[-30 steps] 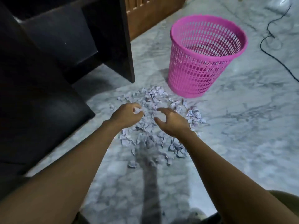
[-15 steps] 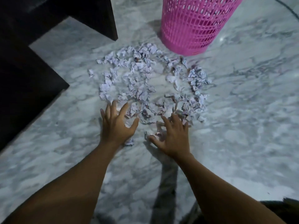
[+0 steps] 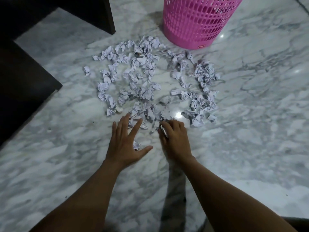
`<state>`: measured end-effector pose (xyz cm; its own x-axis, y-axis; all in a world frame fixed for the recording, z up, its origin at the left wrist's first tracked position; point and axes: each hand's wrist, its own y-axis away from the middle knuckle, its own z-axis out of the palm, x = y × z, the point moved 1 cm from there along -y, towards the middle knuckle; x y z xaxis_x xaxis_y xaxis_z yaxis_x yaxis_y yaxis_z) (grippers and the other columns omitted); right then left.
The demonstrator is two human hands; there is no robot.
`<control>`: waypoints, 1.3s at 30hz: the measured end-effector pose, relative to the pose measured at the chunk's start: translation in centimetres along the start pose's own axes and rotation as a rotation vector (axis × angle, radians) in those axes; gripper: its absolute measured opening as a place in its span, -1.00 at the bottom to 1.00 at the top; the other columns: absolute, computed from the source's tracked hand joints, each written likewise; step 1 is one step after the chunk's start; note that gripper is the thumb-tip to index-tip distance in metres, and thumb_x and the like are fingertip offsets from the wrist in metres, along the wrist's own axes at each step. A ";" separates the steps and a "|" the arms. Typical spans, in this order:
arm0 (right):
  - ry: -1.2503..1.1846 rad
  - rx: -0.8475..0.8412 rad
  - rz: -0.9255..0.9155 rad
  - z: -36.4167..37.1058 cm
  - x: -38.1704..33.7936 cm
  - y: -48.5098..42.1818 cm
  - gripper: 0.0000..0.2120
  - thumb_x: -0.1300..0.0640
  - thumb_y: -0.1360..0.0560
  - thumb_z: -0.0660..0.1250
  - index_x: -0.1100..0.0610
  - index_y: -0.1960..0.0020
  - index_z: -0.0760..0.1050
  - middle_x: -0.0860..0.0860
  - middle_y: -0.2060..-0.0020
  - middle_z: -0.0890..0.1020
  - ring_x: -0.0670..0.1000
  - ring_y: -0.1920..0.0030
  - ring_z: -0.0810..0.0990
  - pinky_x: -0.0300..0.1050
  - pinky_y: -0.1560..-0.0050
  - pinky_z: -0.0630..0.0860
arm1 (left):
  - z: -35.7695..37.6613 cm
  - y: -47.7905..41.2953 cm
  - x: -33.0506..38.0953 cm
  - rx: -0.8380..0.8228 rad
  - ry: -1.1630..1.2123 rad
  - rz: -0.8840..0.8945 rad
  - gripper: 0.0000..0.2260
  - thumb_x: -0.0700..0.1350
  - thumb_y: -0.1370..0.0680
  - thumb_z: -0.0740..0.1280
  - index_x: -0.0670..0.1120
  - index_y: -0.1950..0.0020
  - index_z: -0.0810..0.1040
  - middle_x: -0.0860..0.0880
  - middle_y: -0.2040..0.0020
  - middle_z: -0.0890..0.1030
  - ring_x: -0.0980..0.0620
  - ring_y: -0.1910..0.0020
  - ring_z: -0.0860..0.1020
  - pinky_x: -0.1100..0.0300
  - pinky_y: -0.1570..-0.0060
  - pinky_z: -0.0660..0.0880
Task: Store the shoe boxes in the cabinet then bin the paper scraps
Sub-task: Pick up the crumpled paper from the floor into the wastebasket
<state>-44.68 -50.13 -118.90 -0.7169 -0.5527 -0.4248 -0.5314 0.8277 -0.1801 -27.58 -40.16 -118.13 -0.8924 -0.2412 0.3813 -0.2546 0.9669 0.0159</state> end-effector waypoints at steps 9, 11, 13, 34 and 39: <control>-0.251 0.104 0.114 -1.5 0.2 -1.8 -0.73 0.01 -0.49 0.20 0.16 0.04 0.57 0.05 0.16 0.59 0.08 0.11 0.56 -0.13 0.16 0.42 | 0.3 -2.4 0.3 0.112 -0.060 -0.034 -0.14 0.46 -0.40 0.23 0.10 -0.59 0.09 -0.19 -0.58 0.01 -0.13 -0.59 -0.04 -0.23 -0.51 -0.06; -0.236 0.195 0.082 -2.1 -0.1 -3.1 -0.75 0.07 -0.46 0.22 0.20 0.06 0.58 0.08 0.16 0.55 0.09 0.10 0.53 -0.14 0.13 0.40 | 0.1 -3.2 0.4 0.120 -0.052 -0.034 -0.12 0.46 -0.38 0.24 0.11 -0.59 0.07 -0.18 -0.59 -0.05 -0.13 -0.59 -0.11 -0.23 -0.51 -0.08; -0.232 0.215 0.061 -2.4 -0.2 -4.4 -0.74 0.08 -0.46 0.24 0.22 0.02 0.59 0.12 0.08 0.53 0.08 0.04 0.50 -0.11 0.07 0.43 | 0.0 -4.1 0.4 0.106 -0.049 -0.017 -0.13 0.44 -0.38 0.25 0.13 -0.59 0.05 -0.15 -0.60 -0.10 -0.12 -0.59 -0.14 -0.23 -0.50 -0.09; -0.097 -0.147 -0.287 1.2 0.5 -5.0 -0.36 -0.24 -0.49 0.34 0.10 -0.43 0.40 0.05 -0.34 0.48 0.07 -0.32 0.47 0.29 -0.40 0.24 | 0.5 -6.7 -1.1 0.138 -0.013 0.152 -0.67 -0.06 -0.54 0.22 -0.03 -0.28 0.52 -0.15 -0.31 0.46 -0.18 -0.25 0.43 -0.19 -0.32 0.29; -0.081 -0.017 -0.296 1.7 0.1 -4.7 -0.54 -0.13 -0.51 0.36 0.18 -0.24 0.53 0.07 -0.10 0.58 0.12 -0.06 0.53 0.07 -0.13 0.44 | 0.5 -6.9 -1.2 0.170 -0.001 0.157 -0.72 -0.10 -0.53 0.22 -0.06 -0.19 0.58 -0.17 -0.26 0.50 -0.19 -0.17 0.45 -0.10 -0.20 0.36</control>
<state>-41.49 -53.90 -119.59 -0.4919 -0.7597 -0.4253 -0.7198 0.6297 -0.2923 -24.92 -46.56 -119.15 -0.9264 -0.0892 0.3658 -0.1718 0.9647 -0.1997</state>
